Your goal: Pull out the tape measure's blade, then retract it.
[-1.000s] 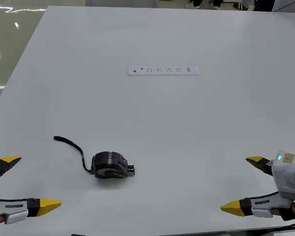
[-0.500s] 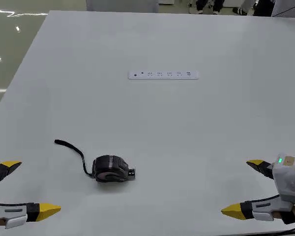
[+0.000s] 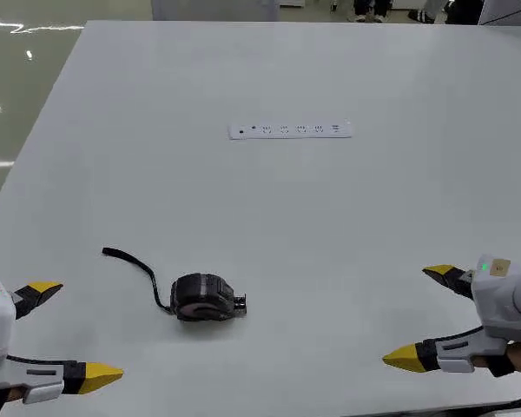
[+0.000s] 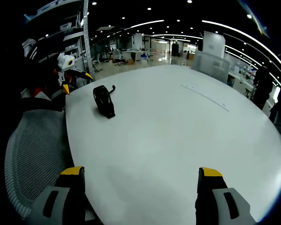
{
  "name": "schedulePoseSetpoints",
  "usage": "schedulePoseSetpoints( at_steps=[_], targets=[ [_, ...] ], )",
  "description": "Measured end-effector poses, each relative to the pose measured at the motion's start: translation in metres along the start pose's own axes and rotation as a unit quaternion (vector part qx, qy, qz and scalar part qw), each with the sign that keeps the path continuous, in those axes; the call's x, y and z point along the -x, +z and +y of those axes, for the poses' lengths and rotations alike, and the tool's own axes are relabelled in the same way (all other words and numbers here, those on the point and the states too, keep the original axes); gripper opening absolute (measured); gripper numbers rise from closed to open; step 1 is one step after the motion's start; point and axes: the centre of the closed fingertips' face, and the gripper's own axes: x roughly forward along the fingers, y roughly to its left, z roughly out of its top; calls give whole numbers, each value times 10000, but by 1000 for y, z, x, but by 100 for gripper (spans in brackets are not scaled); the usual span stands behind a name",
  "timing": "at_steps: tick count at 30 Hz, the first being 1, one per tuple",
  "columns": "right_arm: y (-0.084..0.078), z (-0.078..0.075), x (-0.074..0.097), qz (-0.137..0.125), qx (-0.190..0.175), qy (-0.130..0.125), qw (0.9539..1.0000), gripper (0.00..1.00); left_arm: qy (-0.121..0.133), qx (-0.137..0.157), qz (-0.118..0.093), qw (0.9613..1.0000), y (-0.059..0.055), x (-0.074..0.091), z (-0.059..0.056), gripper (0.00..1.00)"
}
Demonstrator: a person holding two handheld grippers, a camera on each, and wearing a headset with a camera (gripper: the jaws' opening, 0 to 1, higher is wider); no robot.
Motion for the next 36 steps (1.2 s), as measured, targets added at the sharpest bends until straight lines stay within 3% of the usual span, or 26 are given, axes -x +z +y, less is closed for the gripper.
schedulePoseSetpoints(
  at_steps=[8, 11, 14, 18, 24, 28, 33, 36],
  targets=[
    [30, 7, -27, -168, 501, 307, 9981, 99, -444, -538, 101, 9975, 28, -18, -7, 96],
    [33, 8, -38, -132, 701, 441, 9965, 99, -602, -847, 242, 9943, 33, -28, -11, 96],
    [33, 13, -43, -23, 584, 669, 9960, 99, -813, -1024, 392, 9906, 36, -35, -19, 95],
    [35, 12, -51, 75, 739, 600, 9954, 99, -1023, -1223, 543, 9857, 38, -43, -27, 94],
    [43, 22, -74, 146, 932, 826, 9921, 99, -1392, -1506, 766, 9757, 44, -61, -40, 88],
    [49, 28, -89, 188, 1019, 985, 9897, 99, -1702, -1573, 1030, 9673, 41, -75, -51, 83],
    [57, 30, -103, 198, 1040, 1094, 9883, 99, -1741, -1981, 1282, 9560, 35, -90, -55, 79],
    [66, 33, -109, 175, 1103, 1171, 9868, 99, -1807, -2068, 1337, 9522, 35, -98, -57, 74]
  ],
)
